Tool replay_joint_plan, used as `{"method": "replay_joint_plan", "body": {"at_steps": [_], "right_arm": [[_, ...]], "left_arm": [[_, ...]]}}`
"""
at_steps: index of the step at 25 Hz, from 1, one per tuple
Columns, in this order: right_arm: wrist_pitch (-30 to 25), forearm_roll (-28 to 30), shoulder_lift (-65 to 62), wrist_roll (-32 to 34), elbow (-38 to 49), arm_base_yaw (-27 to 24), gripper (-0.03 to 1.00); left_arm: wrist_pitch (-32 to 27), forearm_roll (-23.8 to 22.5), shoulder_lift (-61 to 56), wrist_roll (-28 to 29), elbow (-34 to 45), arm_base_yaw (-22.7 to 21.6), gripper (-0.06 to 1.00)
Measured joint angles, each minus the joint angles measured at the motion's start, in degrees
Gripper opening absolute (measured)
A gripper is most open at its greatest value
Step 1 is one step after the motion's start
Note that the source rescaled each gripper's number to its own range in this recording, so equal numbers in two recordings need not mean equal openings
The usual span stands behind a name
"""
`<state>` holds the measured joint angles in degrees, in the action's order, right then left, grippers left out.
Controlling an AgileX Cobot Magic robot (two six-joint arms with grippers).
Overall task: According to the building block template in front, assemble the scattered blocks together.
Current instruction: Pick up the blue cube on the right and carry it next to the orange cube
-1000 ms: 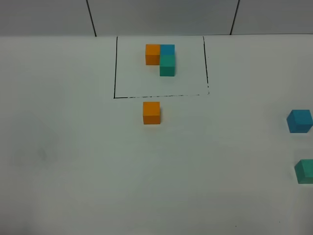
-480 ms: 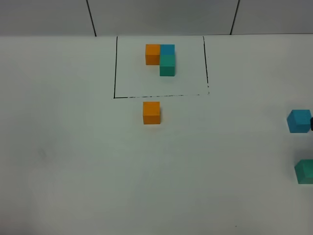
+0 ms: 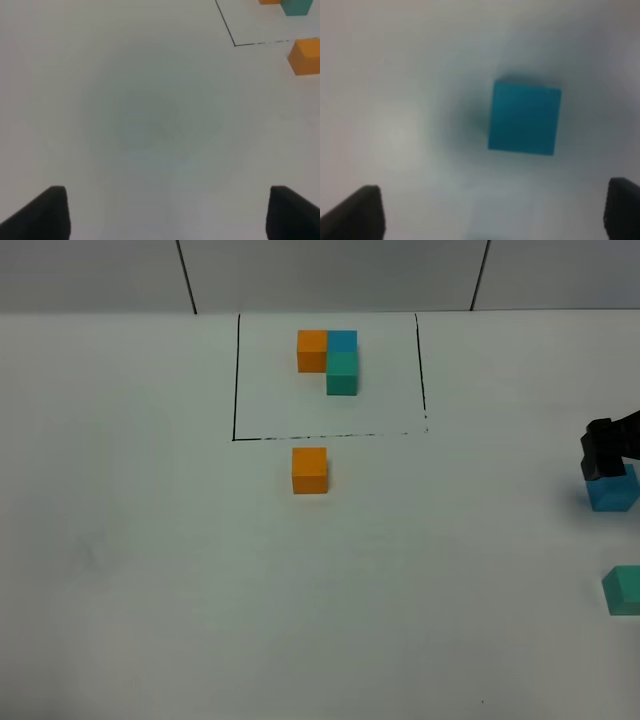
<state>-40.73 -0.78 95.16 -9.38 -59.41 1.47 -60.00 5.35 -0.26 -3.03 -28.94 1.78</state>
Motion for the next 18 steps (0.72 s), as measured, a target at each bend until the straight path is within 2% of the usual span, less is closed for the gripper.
{"method": "replay_joint_plan", "body": {"at_steps": [6,18], "right_arm": [[4.96,0.13,5.47,-0.56,-0.5,-0.18,0.79],[6.22,0.13,12.45,-0.74,-2.18,-2.77,0.79]], "left_arm": [[0.0,0.0,0.0,0.0,0.0,0.0,0.78],[0.0,0.0,0.0,0.0,0.0,0.0,0.78]]}}
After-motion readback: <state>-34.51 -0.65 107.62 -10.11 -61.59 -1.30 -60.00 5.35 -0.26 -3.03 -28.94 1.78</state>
